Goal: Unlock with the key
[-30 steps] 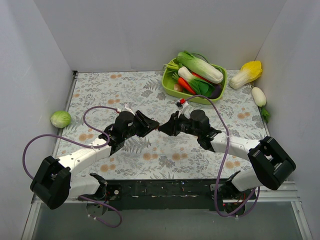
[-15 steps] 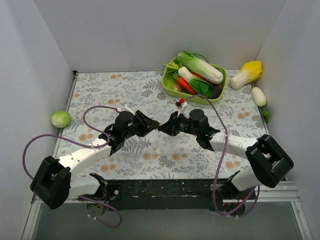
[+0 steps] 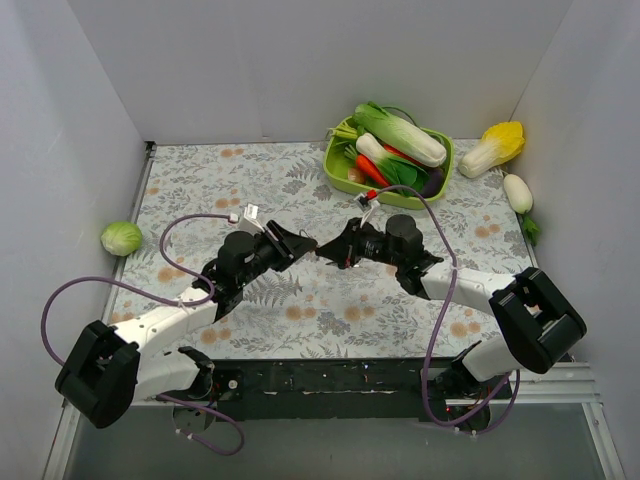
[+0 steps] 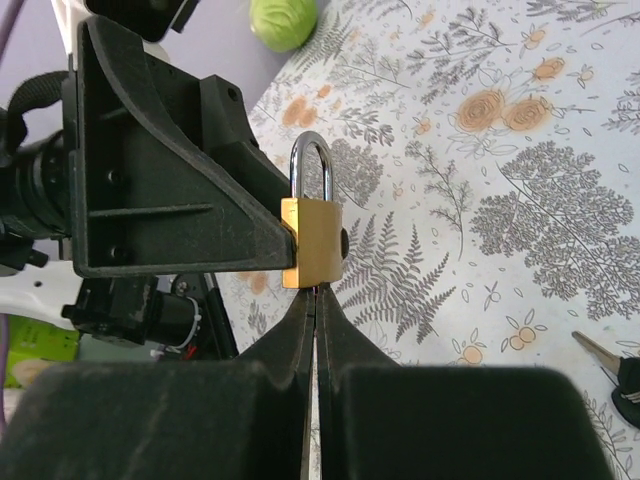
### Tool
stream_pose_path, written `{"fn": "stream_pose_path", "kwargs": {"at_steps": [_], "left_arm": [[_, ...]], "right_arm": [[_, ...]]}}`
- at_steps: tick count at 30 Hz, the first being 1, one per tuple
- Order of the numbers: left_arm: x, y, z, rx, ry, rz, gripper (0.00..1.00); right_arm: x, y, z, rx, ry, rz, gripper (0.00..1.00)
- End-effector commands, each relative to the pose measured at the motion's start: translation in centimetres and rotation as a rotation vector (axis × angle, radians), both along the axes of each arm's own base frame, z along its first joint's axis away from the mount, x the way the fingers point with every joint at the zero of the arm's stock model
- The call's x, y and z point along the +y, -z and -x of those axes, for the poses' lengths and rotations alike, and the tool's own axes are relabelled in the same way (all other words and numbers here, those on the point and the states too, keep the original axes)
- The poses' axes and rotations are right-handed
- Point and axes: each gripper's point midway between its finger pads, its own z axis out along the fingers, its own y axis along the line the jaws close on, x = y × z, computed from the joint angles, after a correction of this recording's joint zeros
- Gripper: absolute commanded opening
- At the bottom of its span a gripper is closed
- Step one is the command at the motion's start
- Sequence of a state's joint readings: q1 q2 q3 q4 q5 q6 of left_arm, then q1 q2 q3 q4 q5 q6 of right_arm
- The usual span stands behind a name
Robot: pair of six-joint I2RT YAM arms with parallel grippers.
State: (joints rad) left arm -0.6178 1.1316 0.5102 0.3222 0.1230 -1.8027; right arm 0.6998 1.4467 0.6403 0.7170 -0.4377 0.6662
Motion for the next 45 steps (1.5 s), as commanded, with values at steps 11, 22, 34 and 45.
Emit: {"fn": "stream_pose_path", "kwargs": {"at_steps": [11,22,34,45], "left_arm": [[-2.9,-8.6,4.5,-0.354,0.320,0.122,0.00],[-3.4,-10.2,6.4,-0.439,0.426,0.148,0.00],[-2.9,-8.7,4.5,-0.338,0.319,0.083,0.00],[-0.6,-7.2,0.0,-0.252,0.184,-0.016,0.00]], "right_arm": [[0.6,-7.7,2.1,-0.048,-0.132,-0.268,0.01],[0.4,-9.4,2.4,-0.041,-0.145,-0.326,0.01],[-0.2,-8.5,1.9,-0.082,-0.103,-0.241,0.12],[-4.6,-7.0,2.7,-0.118,0.009,-0.148,0.56]]}}
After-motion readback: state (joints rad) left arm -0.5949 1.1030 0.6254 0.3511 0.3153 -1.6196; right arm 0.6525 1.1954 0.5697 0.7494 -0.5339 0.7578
